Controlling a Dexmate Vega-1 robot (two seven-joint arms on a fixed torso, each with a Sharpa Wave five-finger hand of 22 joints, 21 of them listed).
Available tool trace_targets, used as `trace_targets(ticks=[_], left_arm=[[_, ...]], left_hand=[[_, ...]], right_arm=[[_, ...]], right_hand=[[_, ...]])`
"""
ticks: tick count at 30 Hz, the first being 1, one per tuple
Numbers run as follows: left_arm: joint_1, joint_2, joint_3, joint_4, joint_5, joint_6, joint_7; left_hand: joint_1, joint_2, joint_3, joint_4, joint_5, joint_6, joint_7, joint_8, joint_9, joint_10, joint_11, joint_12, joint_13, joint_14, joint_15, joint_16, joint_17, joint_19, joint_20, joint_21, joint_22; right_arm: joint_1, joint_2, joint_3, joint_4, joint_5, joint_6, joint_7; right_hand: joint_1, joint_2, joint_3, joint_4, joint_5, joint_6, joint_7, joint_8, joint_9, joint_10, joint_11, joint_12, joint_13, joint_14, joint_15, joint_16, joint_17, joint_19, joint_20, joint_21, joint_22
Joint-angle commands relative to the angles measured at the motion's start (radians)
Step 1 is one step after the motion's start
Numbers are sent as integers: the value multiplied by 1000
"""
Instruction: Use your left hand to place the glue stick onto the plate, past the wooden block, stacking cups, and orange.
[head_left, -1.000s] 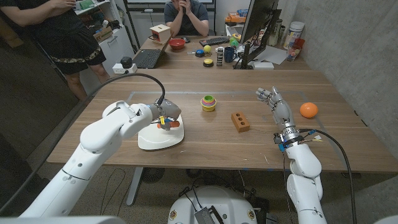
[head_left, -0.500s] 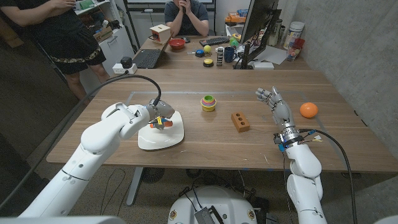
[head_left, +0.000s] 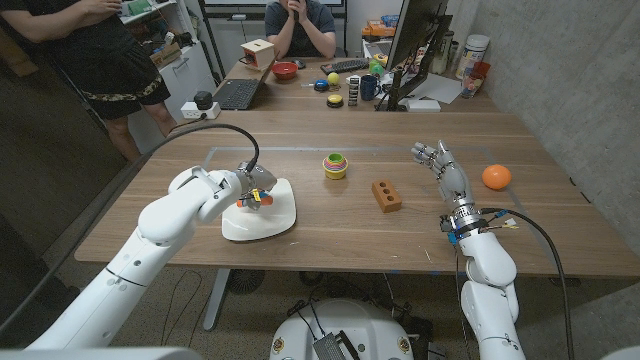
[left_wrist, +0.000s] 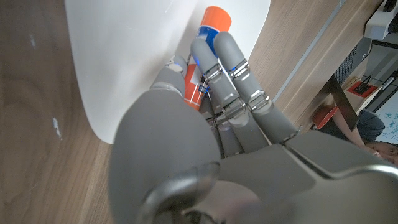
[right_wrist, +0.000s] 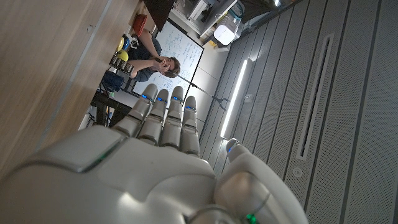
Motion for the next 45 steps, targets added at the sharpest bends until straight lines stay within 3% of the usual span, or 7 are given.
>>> trace_targets(ticks=[1, 23, 31, 33, 42, 45], left_arm=[[-23, 8, 34, 49, 14, 12, 9], [-37, 22, 72, 68, 35, 24, -8], [-33, 29, 83, 62, 61, 30, -15], [-37, 27, 87, 64, 62, 31, -33], [-34, 31, 89, 55, 76, 36, -53], [-32, 31, 90, 55, 79, 37, -55]], left_hand=[[6, 14, 58, 57, -4, 88, -38, -2, 1, 183, -185, 0, 4, -3, 3, -4, 1, 3, -12, 4, 2], [5, 13, 59, 61, -10, 83, -44, -9, 3, 177, -188, -6, 9, -5, 2, -6, 3, -3, -14, 0, 2], [-11, -3, 57, 75, -18, 14, -64, -39, 5, 118, -194, -42, 3, -66, 1, -43, -9, -32, -10, -17, 0], [-18, -9, 58, 82, -18, -22, -80, -49, 4, 86, -195, -54, 3, -92, -2, -58, -14, -45, -11, -25, 0], [-40, -39, 50, 100, -17, -121, -98, -57, 8, 0, -194, -72, -2, -160, -3, -93, -33, -68, -5, -44, -1], [-58, -64, 39, 112, -13, -158, -104, -54, 9, -37, -196, -72, -5, -197, -2, -105, -46, -75, -2, -56, -2]], right_arm=[[7, -5, 3, 12, 10, 4, 6], [7, -1, 13, 22, 17, 14, 6], [-2, 1, 16, 14, 21, 15, 8], [-3, 1, 15, 14, 21, 19, 8], [-9, 5, 16, 6, 11, 21, -1], [-9, 4, 15, 6, 14, 19, 2]], right_hand=[[0, -12, -7, 1, 6, 4, 4, 0, 5, 4, 4, 0, 4, 8, 5, -1, 1, 7, -2, -4, 6], [0, -13, -14, 1, 7, 4, 6, 0, 5, 5, 5, 0, 4, 8, 3, -1, 1, 10, -2, -9, 6], [0, -13, -16, 1, 8, 4, 5, 0, 5, 6, 5, 1, 4, 9, 4, -1, 1, 10, -2, -11, 6], [0, -13, -17, 1, 8, 4, 5, 0, 5, 5, 4, 1, 4, 8, 4, -1, 1, 10, -2, -12, 6], [1, -13, -19, 1, 8, 4, 7, 0, 5, 7, 3, 1, 4, 9, 5, -1, 1, 11, -2, -14, 6], [1, -13, -20, 1, 9, 4, 7, 0, 5, 7, 2, 1, 4, 9, 4, -1, 1, 11, -2, -15, 6]])
